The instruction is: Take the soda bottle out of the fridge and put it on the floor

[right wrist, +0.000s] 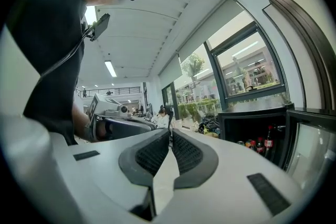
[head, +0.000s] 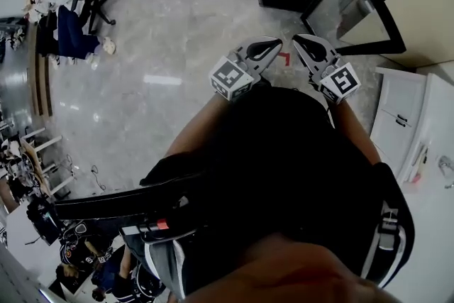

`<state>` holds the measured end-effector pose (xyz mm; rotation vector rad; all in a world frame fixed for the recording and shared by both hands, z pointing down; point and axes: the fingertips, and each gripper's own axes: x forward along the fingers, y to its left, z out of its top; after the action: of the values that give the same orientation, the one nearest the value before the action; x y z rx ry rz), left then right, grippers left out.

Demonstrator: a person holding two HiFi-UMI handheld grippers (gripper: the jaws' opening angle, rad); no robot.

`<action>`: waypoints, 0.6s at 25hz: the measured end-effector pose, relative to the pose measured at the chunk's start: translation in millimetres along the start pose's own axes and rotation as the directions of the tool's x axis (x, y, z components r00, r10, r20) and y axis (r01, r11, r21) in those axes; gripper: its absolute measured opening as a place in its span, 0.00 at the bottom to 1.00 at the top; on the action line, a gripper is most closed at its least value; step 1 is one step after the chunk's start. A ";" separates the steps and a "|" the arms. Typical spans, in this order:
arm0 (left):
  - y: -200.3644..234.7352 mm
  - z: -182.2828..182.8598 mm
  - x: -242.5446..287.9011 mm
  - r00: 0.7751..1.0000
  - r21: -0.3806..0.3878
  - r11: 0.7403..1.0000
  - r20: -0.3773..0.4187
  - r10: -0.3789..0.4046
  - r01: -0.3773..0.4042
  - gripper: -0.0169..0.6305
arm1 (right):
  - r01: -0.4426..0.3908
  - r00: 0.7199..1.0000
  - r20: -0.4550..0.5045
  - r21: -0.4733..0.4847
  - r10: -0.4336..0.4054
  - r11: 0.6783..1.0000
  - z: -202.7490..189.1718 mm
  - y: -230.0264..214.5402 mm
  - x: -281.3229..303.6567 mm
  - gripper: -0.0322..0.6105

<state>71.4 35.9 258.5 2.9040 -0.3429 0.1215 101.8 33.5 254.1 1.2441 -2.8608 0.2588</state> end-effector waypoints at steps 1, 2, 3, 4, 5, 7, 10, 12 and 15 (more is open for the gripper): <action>13.0 2.3 -1.3 1.000 0.004 1.000 0.000 -0.008 0.008 0.03 | 0.008 1.000 -0.005 0.003 -0.008 1.000 0.0 -4.8 11.0 0.07; 26.1 4.4 -2.9 1.000 0.008 1.000 0.001 -0.016 0.016 0.03 | 0.014 1.000 -0.009 0.004 -0.014 1.000 0.0 -9.6 22.2 0.07; 39.1 6.7 -4.4 1.000 0.012 1.000 0.004 -0.023 0.023 0.03 | 0.022 1.000 -0.012 0.005 -0.022 1.000 0.0 -14.5 33.1 0.07; 51.6 8.9 -6.0 1.000 0.015 0.999 0.007 -0.030 0.030 0.03 | 0.033 0.999 -0.014 0.007 -0.033 0.999 0.0 -19.6 43.5 0.07; 63.5 10.6 -7.7 0.999 0.018 0.999 0.008 -0.035 0.035 0.03 | 0.046 0.999 -0.018 0.011 -0.046 0.999 0.0 -24.9 53.2 0.07; 84.3 13.3 -10.3 0.999 0.025 0.999 0.006 -0.044 0.044 0.03 | 0.078 0.997 -0.026 0.020 -0.077 0.997 0.2 -35.2 69.4 0.07; 109.7 15.4 -9.5 0.998 0.038 0.998 0.002 -0.056 0.056 0.03 | 0.118 0.993 -0.033 0.026 -0.117 0.993 -0.7 -50.9 85.7 0.07; 124.8 15.8 -6.2 0.999 0.044 0.998 -0.001 -0.054 0.054 0.03 | 0.130 0.991 -0.036 0.029 -0.129 0.991 -2.7 -60.6 94.5 0.07; 144.4 18.8 1.3 0.999 0.030 0.999 0.010 -0.037 0.037 0.03 | 0.134 0.990 -0.051 0.033 -0.132 0.990 -8.4 -75.5 106.1 0.07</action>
<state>39.2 -105.7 269.5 2.9395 -0.2913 0.1064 83.7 -92.8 281.5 1.4074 -2.7293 0.3343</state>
